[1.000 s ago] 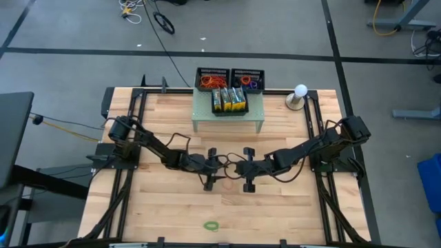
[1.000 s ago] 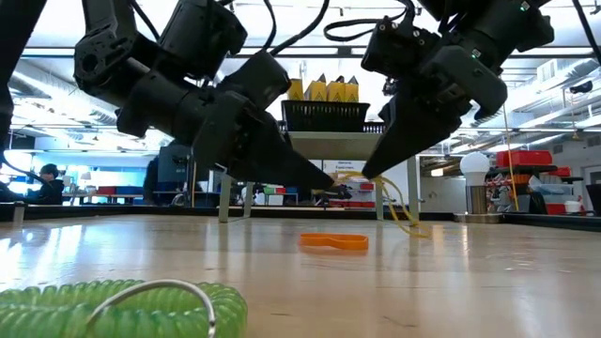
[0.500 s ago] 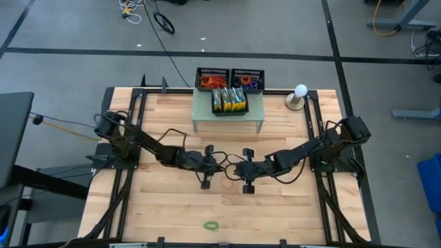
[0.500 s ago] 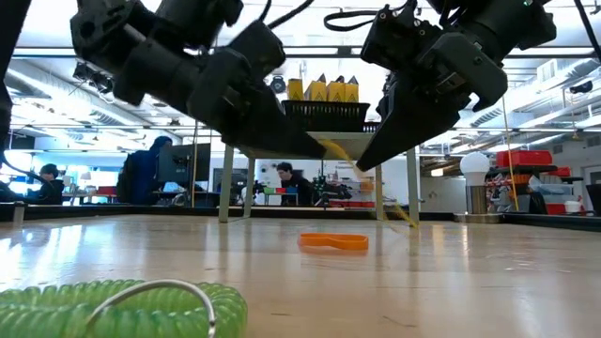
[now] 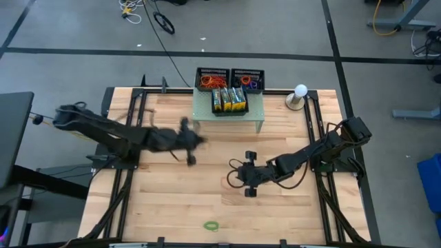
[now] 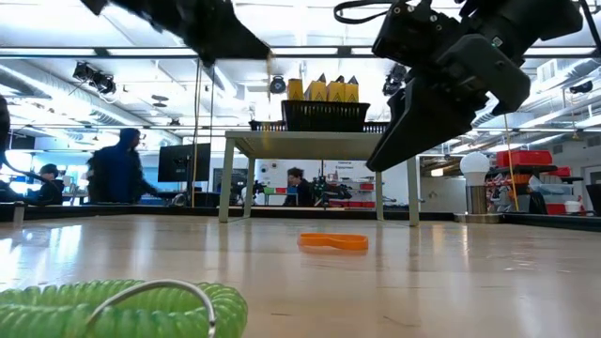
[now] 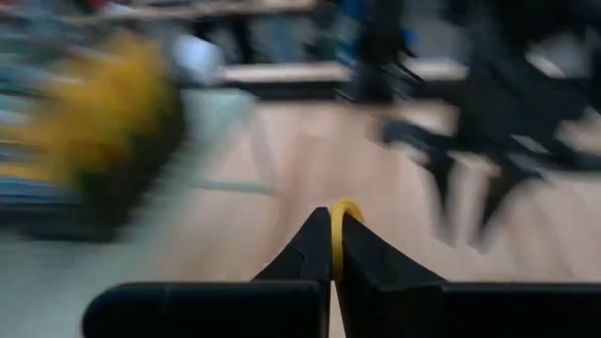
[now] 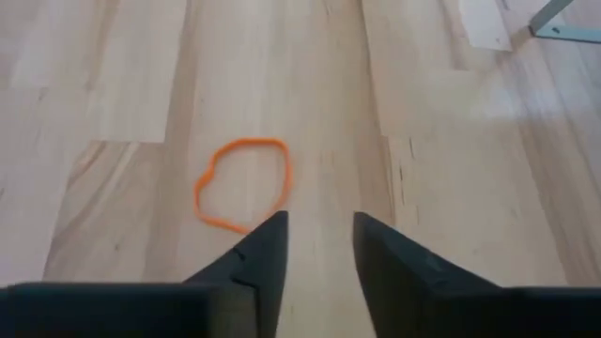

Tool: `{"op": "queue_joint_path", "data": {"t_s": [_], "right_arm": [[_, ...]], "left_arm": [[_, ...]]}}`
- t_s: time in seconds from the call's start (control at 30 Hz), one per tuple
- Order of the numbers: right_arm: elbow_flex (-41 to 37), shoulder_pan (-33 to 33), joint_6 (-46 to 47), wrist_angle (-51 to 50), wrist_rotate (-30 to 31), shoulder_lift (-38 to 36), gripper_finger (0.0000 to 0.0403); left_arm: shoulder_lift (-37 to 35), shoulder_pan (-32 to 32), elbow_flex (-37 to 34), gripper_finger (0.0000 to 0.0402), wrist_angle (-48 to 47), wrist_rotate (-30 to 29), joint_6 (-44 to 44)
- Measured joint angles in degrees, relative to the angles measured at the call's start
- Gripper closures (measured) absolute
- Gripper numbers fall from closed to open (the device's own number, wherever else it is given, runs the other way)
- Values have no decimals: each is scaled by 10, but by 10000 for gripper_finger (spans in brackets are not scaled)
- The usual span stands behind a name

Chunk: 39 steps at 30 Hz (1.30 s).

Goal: Pick & Place Office Desk Supplies
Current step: Put the yellow rubberband into the top left black bin

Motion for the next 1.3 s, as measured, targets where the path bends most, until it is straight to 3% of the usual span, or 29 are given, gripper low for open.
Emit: {"op": "queue_joint_path", "data": {"t_s": [0.17,0.27,0.33,0.5,0.63,0.87,1.1,1.3], "right_arm": [[0,0,-1,0,0,0,349],[0,-1,-5,0,0,0,392],[0,-2,-12,0,0,0,394],[0,-7,-19,3,0,0,380],[0,-7,-25,3,0,0,393],[0,-7,-36,3,0,0,391],[0,-7,-36,5,0,0,394],[0,-8,-40,19,0,0,391]], "left_arm": [[-101,95,19,397,-68,-21,1],[-119,170,65,396,-106,-5,30],[-115,229,100,396,-113,13,55],[-51,379,194,396,-112,153,47],[26,455,257,396,-113,239,22],[124,497,299,396,-126,319,-2],[152,507,299,385,-161,288,-6],[150,506,299,329,-227,265,14]]}}
